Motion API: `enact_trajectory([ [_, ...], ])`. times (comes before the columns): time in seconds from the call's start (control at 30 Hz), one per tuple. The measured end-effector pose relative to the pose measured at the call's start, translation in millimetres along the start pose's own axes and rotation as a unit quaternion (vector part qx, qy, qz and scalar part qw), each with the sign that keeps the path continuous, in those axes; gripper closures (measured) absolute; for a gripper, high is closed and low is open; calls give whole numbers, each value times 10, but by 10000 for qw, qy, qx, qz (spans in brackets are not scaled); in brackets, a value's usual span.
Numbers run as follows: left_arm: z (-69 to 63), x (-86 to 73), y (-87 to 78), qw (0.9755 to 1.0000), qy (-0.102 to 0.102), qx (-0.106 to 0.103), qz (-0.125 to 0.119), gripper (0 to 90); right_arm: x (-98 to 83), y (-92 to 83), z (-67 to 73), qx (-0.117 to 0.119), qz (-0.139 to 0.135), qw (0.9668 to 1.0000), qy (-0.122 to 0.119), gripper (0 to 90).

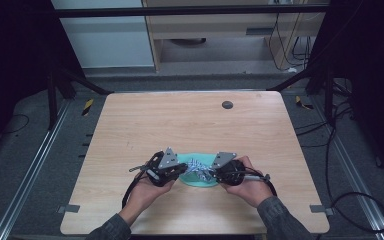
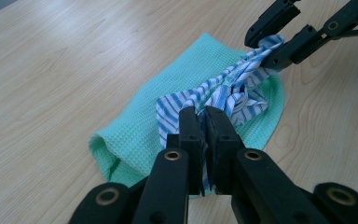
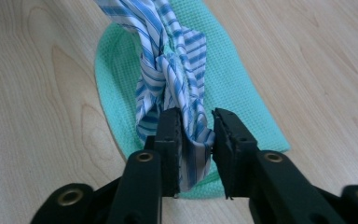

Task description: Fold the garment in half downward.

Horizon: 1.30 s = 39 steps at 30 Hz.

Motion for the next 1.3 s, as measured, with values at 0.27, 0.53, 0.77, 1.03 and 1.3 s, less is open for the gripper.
enact_trajectory([
  [0.27, -24, -54, -31, 10000, 9, -46, 15, 860, -70, -32, 31, 6, 18, 9999, 123, 610],
  [0.53, -60, -86, -42, 9999, 22, -118, 24, 859, -86, -85, 70, 63, -28, 9998, 208, 615],
  [0.77, -82, -160, -61, 9998, 3, -177, 3, 856, -75, -85, 138, 201, -13, 9997, 129, 708],
  [1.03, -122, -226, -91, 9997, -9, -244, 13, 859, -73, -108, 141, 222, -52, 9997, 75, 840],
  [1.3, -160, -333, -88, 9996, -4, -274, 56, 860, -79, -125, 218, 234, -29, 9997, -97, 844],
])
Point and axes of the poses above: each handheld gripper's, and its own axes: y roughly forward along the jaws, x roughly out of its top, z roughly to its left, the point moved 4 cm from there along y, roughly forward along the jaws, and after that the axes turned 6 degrees about -z, right-handed, at the moved point
